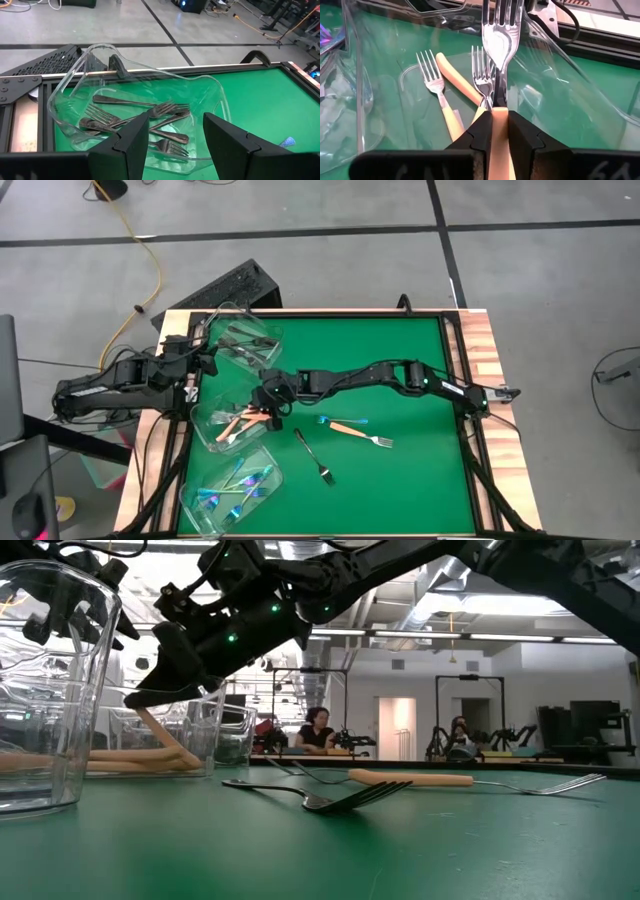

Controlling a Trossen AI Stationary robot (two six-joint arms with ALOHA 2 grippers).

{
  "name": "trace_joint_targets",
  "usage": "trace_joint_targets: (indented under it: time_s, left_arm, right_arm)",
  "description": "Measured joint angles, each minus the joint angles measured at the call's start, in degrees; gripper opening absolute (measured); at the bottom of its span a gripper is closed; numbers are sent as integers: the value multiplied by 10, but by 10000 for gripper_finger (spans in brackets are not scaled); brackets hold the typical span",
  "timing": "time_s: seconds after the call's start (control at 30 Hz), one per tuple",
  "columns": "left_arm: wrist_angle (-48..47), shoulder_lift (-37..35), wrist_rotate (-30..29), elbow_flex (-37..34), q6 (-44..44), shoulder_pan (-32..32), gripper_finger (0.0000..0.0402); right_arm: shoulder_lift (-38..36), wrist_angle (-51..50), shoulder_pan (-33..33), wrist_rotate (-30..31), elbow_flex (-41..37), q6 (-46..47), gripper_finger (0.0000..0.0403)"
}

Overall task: Sort silverware by color (type)
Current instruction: Put the orange fork into the middle transparent bin

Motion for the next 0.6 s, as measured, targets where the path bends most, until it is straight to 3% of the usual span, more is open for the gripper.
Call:
trace_joint_targets:
  time_s: [0.6]
  left_arm:
    - [0,0,0,0,0,0,172]
  right_arm:
    - [0,6,-1,4,0,-2,88]
